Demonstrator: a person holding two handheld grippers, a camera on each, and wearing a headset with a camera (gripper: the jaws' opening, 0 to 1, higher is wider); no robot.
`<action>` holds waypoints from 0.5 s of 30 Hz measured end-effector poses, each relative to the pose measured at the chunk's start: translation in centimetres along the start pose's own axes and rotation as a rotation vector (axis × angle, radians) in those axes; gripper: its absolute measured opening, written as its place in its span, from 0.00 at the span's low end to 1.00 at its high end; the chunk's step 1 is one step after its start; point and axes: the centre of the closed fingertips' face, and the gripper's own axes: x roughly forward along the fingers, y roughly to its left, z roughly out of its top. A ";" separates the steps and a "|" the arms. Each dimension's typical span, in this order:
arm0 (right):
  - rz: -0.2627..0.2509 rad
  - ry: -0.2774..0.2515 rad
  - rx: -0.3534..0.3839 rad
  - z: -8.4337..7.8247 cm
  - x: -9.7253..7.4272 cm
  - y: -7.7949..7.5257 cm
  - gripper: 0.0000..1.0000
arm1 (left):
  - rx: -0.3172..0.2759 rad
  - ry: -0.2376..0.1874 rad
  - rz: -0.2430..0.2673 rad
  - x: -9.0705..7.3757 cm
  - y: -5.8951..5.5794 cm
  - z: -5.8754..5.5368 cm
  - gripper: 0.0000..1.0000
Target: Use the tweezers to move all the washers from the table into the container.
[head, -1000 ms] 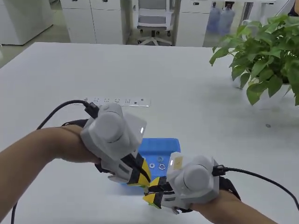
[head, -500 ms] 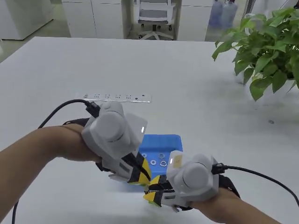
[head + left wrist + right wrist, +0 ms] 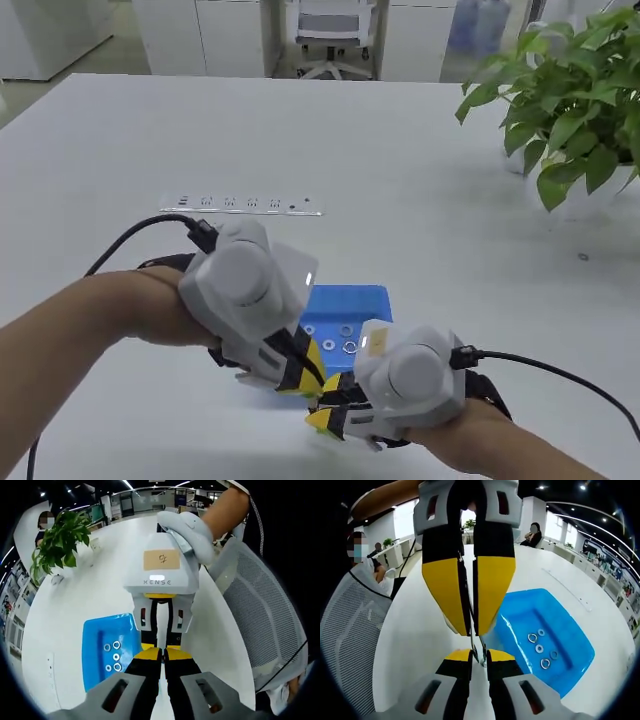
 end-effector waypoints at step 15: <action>-0.022 0.019 0.017 -0.4 -0.1 -0.2 0.10 | -0.012 -0.024 -0.001 0.3 0.6 0.5 0.06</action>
